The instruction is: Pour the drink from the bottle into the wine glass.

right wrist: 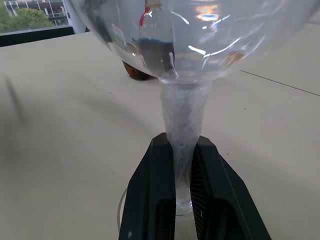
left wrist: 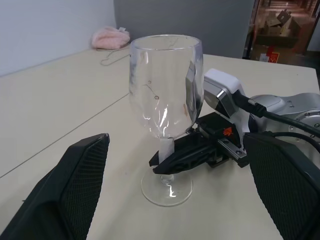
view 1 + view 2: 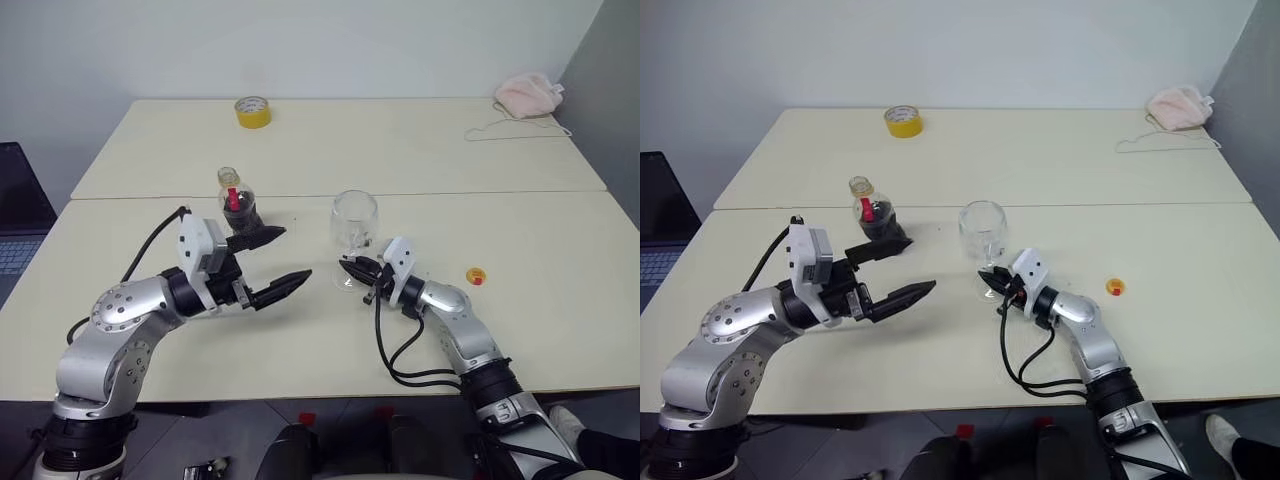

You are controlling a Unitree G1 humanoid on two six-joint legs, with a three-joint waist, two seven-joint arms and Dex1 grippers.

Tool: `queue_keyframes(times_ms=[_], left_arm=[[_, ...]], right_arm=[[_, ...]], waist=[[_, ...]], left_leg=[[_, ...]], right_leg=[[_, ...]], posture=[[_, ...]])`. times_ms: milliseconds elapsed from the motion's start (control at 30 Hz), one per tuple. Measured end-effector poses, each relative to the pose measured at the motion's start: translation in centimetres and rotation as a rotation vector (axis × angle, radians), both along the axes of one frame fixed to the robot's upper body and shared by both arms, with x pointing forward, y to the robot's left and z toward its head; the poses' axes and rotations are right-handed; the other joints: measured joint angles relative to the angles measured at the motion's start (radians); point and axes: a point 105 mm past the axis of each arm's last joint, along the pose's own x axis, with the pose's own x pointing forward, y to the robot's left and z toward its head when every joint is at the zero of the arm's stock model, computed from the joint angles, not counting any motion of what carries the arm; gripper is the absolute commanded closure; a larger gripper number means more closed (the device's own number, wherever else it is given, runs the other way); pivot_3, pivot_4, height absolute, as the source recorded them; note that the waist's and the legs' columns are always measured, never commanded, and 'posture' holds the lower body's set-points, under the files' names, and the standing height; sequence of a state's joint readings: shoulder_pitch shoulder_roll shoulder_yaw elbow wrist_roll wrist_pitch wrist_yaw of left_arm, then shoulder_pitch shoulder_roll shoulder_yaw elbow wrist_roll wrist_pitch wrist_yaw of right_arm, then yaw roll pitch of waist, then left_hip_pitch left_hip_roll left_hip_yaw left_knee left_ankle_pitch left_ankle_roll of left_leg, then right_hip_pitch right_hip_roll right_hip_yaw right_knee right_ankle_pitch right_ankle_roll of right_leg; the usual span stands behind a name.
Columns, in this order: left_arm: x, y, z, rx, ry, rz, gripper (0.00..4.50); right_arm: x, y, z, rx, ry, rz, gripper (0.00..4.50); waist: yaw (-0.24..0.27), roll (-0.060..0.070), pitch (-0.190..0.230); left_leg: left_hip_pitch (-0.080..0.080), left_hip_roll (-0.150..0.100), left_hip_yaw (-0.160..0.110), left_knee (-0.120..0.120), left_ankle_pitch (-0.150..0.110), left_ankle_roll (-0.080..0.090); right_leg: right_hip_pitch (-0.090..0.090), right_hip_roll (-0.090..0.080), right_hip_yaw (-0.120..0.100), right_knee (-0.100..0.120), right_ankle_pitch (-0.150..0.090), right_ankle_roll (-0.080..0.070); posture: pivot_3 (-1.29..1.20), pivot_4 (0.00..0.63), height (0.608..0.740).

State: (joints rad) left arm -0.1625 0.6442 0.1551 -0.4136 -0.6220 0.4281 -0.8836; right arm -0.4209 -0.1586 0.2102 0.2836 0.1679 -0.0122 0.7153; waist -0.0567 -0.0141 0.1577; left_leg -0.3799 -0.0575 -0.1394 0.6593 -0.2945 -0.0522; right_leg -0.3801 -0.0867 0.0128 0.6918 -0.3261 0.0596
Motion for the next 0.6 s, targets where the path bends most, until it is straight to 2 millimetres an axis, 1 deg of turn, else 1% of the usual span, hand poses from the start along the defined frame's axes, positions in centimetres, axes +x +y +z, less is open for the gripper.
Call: queue_keyframes(times_ms=[167, 400, 600], left_arm=[[0.07, -0.38, 0.93, -0.012, -0.025, -0.014, 0.0], [-0.31, -0.13, 0.21, 0.013, 0.015, -0.025, 0.0], [-0.56, -0.06, -0.02, 0.031, 0.026, -0.041, 0.0]], right_arm=[[-0.01, 0.09, -0.03, 0.003, 0.001, 0.002, 4.36], [-0.06, 0.16, -0.05, 0.004, 0.005, 0.007, 4.36], [-0.16, 0.12, -0.13, 0.005, 0.022, 0.022, 4.36]], waist=[[0.0, 0.0, 0.0], [0.0, 0.0, 0.0], [0.0, 0.0, 0.0]], left_leg=[[0.0, 0.0, 0.0, 0.0, 0.0, 0.0], [0.0, 0.0, 0.0, 0.0, 0.0, 0.0], [0.0, 0.0, 0.0, 0.0, 0.0, 0.0]], right_leg=[[0.0, 0.0, 0.0, 0.0, 0.0, 0.0], [0.0, 0.0, 0.0, 0.0, 0.0, 0.0], [0.0, 0.0, 0.0, 0.0, 0.0, 0.0]], posture=[[0.0, 0.15, 0.74], [0.0, 0.15, 0.74], [0.0, 0.15, 0.74]])
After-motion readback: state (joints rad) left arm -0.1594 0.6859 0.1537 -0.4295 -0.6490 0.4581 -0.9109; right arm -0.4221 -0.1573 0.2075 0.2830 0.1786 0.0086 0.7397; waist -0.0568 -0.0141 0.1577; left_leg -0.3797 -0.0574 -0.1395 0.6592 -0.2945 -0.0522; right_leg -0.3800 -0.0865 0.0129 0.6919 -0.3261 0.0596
